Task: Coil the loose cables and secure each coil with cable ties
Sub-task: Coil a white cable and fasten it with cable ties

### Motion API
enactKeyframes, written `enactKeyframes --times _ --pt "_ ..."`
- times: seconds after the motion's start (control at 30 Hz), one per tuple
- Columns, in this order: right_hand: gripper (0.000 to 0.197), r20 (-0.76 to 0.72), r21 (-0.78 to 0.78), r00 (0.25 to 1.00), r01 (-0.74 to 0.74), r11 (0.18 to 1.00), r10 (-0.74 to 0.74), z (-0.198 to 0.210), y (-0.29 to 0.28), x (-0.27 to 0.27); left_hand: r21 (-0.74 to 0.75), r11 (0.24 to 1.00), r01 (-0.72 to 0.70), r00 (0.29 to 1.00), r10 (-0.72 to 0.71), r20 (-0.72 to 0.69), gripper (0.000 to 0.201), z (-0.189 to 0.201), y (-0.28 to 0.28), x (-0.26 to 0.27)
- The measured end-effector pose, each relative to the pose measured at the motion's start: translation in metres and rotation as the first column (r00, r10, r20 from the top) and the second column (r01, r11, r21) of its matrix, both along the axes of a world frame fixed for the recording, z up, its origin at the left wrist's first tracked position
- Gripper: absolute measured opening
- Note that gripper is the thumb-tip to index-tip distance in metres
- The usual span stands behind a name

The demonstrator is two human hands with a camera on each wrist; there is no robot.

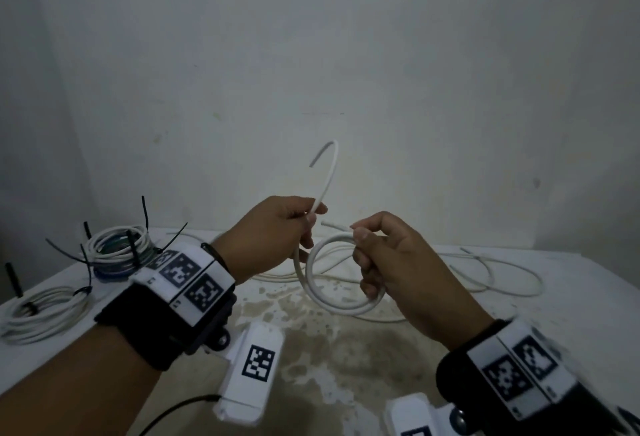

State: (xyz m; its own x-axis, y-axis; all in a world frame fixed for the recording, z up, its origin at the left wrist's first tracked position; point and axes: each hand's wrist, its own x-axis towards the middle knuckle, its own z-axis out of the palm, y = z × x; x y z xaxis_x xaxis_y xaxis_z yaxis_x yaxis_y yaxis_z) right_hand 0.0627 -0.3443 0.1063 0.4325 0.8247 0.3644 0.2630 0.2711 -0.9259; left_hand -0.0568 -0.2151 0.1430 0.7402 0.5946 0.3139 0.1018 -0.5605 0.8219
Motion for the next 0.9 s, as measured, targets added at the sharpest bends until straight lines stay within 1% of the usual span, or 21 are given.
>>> enactKeyframes --times 0.07,0.17,0.3,0.4,0.43,0.5,0.63,0.67,0.77,0.8,0.83,0.87,0.9 --pt "0.014 0.038 -0.007 0.999 0.025 1.0 -0.025 0.001 0.001 0.0 -0.02 1.0 0.024 1.0 -0.024 0.013 0.023 0.0 0.001 -0.003" --pt "0.016 0.052 -0.01 0.997 0.054 0.999 -0.053 0.002 0.005 0.0 -0.013 0.999 0.049 0.998 -0.049 0.036 0.023 0.001 0.001 -0.006" --pt "0.016 0.128 -0.056 0.988 0.089 0.994 -0.082 0.003 0.011 0.0 -0.027 0.993 0.114 0.993 -0.115 -0.007 0.028 -0.002 -0.001 -0.008" --pt "0.016 0.189 -0.078 0.978 0.105 0.991 -0.089 0.002 0.013 -0.002 -0.128 0.978 0.166 0.985 -0.17 -0.026 0.03 -0.004 -0.003 -0.009" --pt "0.015 0.221 -0.079 0.971 0.114 0.99 -0.094 0.001 0.014 -0.003 -0.138 0.972 0.188 0.98 -0.195 -0.039 0.03 -0.006 -0.004 -0.009" --pt "0.013 0.259 -0.075 0.959 0.139 0.987 -0.115 0.0 0.015 -0.005 -0.104 0.969 0.225 0.97 -0.233 -0.069 0.027 -0.01 -0.008 -0.008" --pt "0.022 0.179 -0.084 0.97 0.179 0.98 -0.162 -0.003 0.015 -0.007 0.061 0.968 0.242 0.959 -0.23 -0.163 0.036 -0.016 -0.011 -0.009" --pt "0.024 0.169 -0.088 0.971 0.186 0.979 -0.17 -0.003 0.014 -0.007 0.062 0.964 0.257 0.955 -0.244 -0.167 0.036 -0.016 -0.01 -0.01" --pt "0.021 0.155 -0.055 0.974 0.178 0.983 -0.168 -0.005 0.014 -0.009 0.025 0.953 0.303 0.948 -0.298 -0.112 0.032 -0.017 -0.007 -0.012" --pt "0.018 0.18 -0.028 0.965 0.2 0.979 -0.192 -0.005 0.015 -0.01 0.027 0.954 0.299 0.95 -0.295 -0.099 0.032 -0.018 -0.005 -0.011" --pt "0.014 0.236 0.026 0.94 0.246 0.969 -0.245 -0.006 0.015 -0.01 0.033 0.957 0.288 0.954 -0.285 -0.089 0.031 -0.018 -0.003 -0.012" --pt "0.011 0.333 0.099 0.883 0.316 0.943 -0.331 -0.006 0.015 -0.007 0.03 0.96 0.278 0.958 -0.275 -0.079 0.029 -0.018 -0.002 -0.012" --pt "0.018 0.473 0.199 0.766 0.389 0.9 -0.436 -0.005 0.014 -0.003 0.012 0.962 0.273 0.96 -0.271 -0.071 0.026 -0.018 -0.001 -0.013"
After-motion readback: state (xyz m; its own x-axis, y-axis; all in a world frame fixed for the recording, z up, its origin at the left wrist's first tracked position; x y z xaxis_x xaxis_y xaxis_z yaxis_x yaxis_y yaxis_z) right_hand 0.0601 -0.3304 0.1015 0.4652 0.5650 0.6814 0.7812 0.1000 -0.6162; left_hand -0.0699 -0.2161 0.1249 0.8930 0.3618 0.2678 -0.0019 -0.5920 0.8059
